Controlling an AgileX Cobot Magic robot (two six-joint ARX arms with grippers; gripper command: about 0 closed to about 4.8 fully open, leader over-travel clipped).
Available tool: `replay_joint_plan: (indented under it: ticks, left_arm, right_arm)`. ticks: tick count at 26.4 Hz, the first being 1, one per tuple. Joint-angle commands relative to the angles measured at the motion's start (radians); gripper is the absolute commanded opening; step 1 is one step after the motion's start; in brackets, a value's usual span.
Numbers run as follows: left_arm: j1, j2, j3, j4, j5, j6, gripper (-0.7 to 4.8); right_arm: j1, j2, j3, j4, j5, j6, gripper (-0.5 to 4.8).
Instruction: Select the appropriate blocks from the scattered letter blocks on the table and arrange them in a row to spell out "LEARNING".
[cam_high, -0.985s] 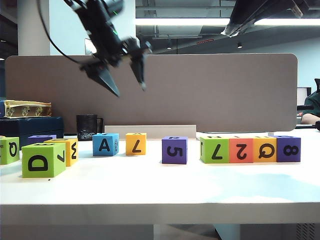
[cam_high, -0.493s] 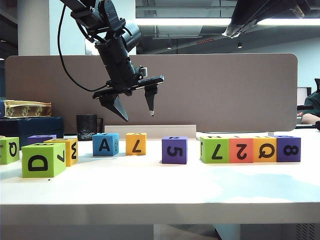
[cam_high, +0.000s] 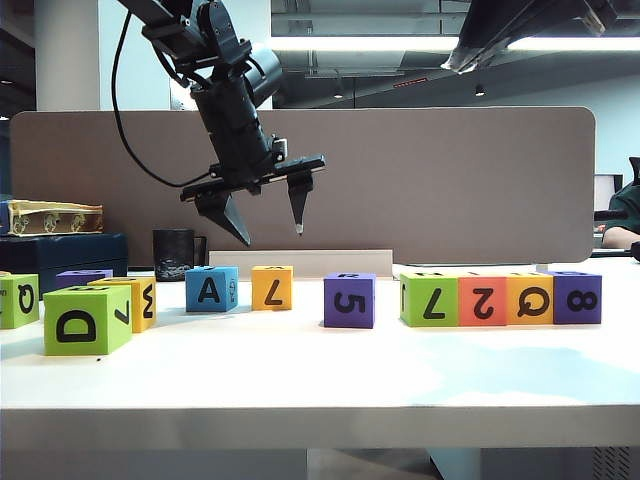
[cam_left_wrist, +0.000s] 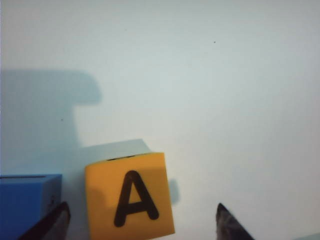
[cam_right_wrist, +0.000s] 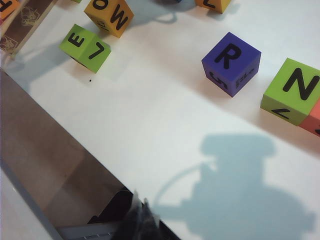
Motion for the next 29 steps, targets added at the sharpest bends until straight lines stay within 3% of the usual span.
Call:
replay_joint_plan:
  ticks: [1, 20, 24, 29]
  left_arm:
    - [-0.003, 0.019, 0.005, 0.002, -0.002, -0.004, 3.68]
    - [-0.003, 0.074, 0.005, -0.025, -0.002, -0.005, 3.61]
    - [-0.004, 0.075, 0.005, -0.013, -0.002, -0.002, 2.70]
    - [-0.004, 0.084, 0.005, -0.020, 0.002, -0.002, 2.67]
  right_arm:
    - [0.002, -0.003, 0.005, 0.016, -0.001, -0.003, -0.01]
    - [0.002, -0.003, 0.005, 0.015, -0.002, -0.003, -0.01]
    - [0.002, -0.003, 0.005, 0.015, -0.002, -0.003, -0.01]
    - [0.002, -0.003, 0.005, 0.015, -0.002, -0.003, -0.01]
